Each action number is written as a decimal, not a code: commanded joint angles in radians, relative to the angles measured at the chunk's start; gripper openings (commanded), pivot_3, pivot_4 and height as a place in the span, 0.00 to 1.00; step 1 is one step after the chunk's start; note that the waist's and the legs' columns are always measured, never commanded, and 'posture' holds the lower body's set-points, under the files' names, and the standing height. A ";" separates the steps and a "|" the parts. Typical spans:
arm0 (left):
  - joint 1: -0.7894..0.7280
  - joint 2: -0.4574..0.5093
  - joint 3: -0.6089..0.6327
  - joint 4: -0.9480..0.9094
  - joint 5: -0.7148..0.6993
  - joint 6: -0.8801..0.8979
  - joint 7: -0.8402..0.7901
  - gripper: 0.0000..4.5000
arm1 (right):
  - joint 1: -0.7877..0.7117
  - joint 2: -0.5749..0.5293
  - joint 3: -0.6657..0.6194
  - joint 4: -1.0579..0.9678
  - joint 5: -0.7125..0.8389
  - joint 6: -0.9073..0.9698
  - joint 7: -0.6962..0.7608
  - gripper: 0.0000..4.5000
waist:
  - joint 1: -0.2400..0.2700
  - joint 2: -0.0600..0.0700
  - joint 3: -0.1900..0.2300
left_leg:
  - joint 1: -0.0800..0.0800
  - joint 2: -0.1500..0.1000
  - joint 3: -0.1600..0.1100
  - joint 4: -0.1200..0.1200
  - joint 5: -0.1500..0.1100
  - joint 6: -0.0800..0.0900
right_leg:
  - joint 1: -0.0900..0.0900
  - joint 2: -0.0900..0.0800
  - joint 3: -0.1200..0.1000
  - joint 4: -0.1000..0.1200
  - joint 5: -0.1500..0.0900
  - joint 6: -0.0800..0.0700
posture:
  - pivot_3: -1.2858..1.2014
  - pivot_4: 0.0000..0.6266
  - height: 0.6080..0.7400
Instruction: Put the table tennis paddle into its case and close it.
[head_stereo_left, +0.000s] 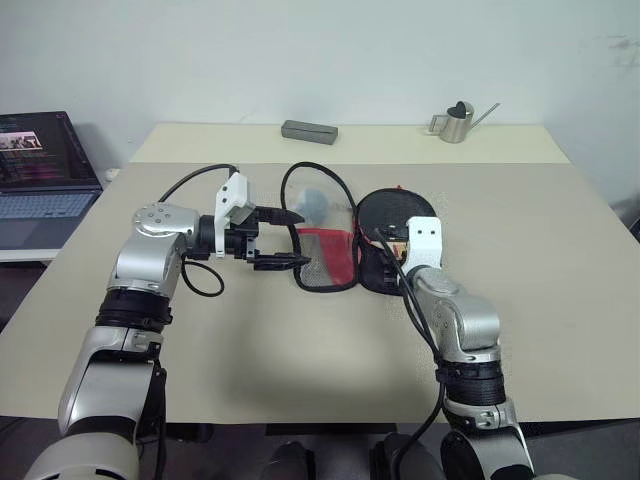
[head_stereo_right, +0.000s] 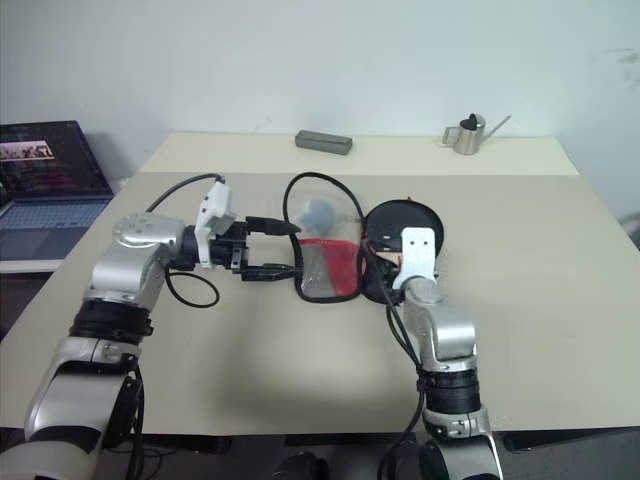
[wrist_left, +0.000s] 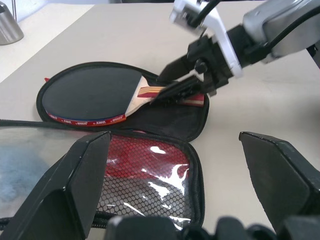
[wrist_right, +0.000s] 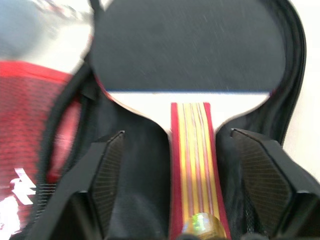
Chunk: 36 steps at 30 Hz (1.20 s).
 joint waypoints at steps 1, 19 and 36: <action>-0.009 0.000 0.038 -0.036 -0.020 0.000 0.018 1.00 | -0.037 -0.020 -0.011 -0.137 0.048 0.053 0.054 0.81 | 0.000 0.000 0.000 | 0.000 0.000 0.000 0.000 0.000 0.000 | 0.000 0.000 0.000 0.000 0.000 0.000 | 0.52 0.24 1.00; 0.007 0.150 0.160 0.239 0.059 -0.118 0.146 1.00 | -0.016 -0.364 -0.121 -0.300 0.288 0.134 0.417 0.81 | 0.001 0.000 0.000 | 0.000 0.000 0.000 0.000 0.000 0.000 | 0.001 0.000 -0.001 0.000 0.000 0.000 | 0.52 0.24 1.00; -0.229 -0.019 0.042 0.712 0.306 -0.372 0.309 1.00 | -0.013 -0.449 -0.106 -0.321 0.370 0.083 0.501 0.81 | 0.018 -0.001 0.000 | -0.001 -0.001 -0.001 0.001 0.000 0.000 | 0.001 -0.001 -0.003 -0.001 0.000 0.000 | 0.52 0.24 1.00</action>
